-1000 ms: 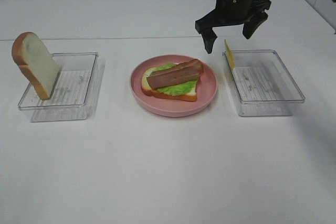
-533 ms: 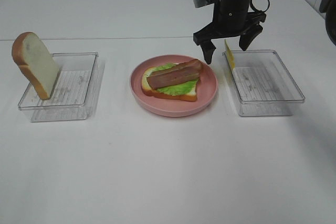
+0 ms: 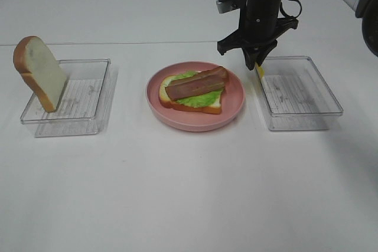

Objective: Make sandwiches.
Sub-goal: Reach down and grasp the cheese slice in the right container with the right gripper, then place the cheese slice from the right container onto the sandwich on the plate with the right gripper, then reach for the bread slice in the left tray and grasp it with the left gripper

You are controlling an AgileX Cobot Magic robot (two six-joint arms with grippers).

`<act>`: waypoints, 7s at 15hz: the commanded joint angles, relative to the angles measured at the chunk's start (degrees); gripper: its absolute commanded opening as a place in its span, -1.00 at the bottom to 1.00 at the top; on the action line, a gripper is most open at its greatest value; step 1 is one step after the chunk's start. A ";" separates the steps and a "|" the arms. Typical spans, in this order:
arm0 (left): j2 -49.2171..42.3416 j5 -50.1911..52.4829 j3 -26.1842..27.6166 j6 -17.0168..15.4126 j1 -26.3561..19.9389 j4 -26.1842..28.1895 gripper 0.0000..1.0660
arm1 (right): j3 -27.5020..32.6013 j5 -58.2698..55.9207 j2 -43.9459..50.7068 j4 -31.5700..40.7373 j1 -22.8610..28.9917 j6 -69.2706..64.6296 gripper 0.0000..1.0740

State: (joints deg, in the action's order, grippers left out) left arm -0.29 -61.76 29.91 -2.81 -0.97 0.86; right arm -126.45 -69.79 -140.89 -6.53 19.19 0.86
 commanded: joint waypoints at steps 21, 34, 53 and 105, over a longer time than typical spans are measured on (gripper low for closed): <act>-0.92 0.29 -0.06 0.11 -0.17 0.00 0.89 | -0.34 -6.42 19.88 7.05 -0.06 0.34 -1.00; -0.92 0.29 -0.06 0.11 -0.17 0.00 0.89 | 8.37 5.67 14.15 18.68 11.97 1.49 -1.00; -0.92 0.29 -0.06 0.11 -0.17 0.00 0.89 | 8.42 11.97 4.58 3.15 11.80 -0.86 -1.00; -0.92 0.29 -0.06 0.11 -0.17 0.00 0.89 | 97.00 4.07 132.12 2.18 -19.77 0.29 0.84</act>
State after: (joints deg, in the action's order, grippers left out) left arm -0.29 -61.76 29.91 -2.81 -0.97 0.86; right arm -29.68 -65.83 -7.79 -4.18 -0.34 0.00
